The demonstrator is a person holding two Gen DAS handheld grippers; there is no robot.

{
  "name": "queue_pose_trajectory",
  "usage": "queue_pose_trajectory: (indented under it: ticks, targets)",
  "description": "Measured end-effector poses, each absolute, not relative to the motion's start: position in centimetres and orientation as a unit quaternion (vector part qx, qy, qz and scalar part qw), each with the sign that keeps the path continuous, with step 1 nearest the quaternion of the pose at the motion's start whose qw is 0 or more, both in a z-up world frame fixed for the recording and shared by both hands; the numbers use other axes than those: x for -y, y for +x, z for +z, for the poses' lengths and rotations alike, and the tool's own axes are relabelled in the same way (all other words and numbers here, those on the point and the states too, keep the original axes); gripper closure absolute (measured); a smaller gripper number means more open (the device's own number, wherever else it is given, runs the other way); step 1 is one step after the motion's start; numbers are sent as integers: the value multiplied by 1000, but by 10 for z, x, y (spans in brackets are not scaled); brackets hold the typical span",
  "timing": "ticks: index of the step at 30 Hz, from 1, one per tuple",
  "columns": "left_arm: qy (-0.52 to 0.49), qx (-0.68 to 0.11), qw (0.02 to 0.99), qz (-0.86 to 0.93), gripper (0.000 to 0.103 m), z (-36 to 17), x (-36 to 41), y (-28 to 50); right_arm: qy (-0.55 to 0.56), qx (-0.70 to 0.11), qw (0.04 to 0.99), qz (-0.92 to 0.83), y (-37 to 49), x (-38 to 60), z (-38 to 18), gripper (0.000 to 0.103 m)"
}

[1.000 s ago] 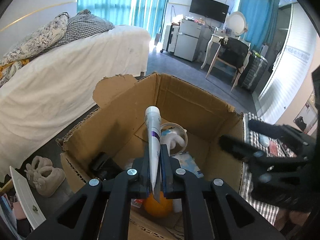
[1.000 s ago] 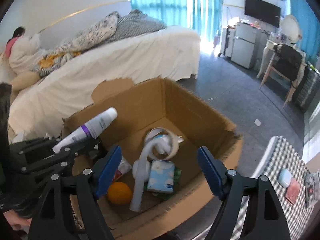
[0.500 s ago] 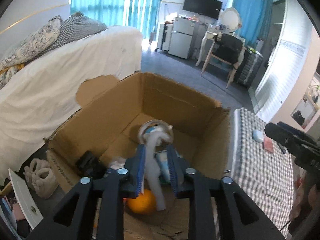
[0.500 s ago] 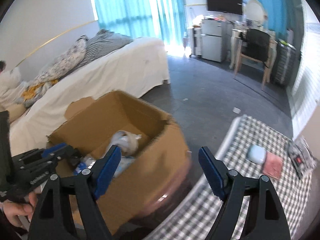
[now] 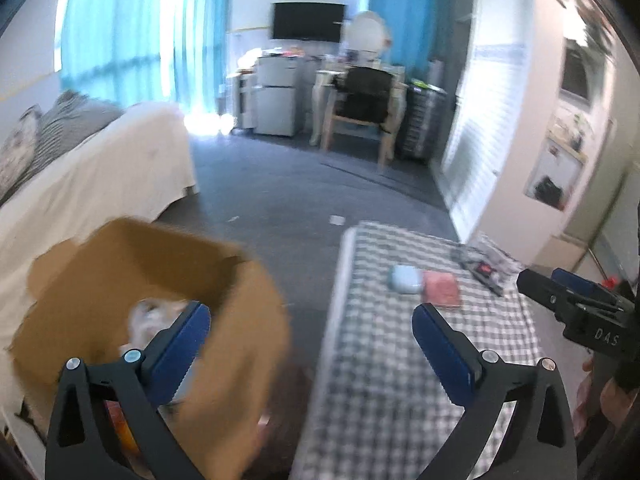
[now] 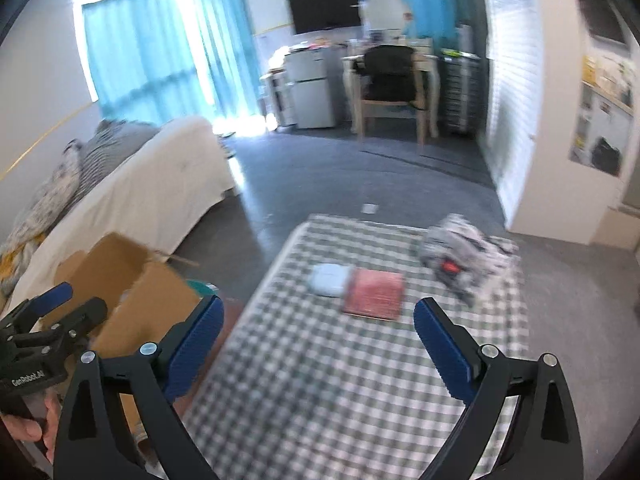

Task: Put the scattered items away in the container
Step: 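Move both grippers back over the bed, then grasp the light blue case with the left gripper while the right reaches for the pink notebook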

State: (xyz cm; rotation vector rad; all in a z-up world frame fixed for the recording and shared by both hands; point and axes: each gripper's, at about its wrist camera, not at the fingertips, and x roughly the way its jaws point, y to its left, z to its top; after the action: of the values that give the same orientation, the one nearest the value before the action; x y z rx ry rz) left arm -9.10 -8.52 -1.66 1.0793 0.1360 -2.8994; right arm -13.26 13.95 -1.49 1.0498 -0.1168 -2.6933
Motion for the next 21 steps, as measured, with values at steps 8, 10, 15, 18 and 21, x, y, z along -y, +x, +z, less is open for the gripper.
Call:
queue_pose_trajectory:
  ticks: [8, 10, 15, 18, 21]
  targets:
    - [374, 15, -12, -927, 0, -63, -1, -165, 365, 35, 69, -928, -126, -199, -27, 6]
    - [380, 4, -11, -925, 0, -75, -9, -183, 371, 38, 68, -925, -129, -208, -34, 6]
    - [398, -9, -2, -917, 0, -107, -17, -221, 386, 52, 64, -919, -142, -223, -51, 6]
    - [412, -5, -1, -911, 0, -127, -24, -240, 394, 54, 67, -915, -152, -223, -61, 6]
    - [422, -4, -1, -907, 2, -141, -27, -254, 399, 42, 68, -914, -162, -217, -68, 6]
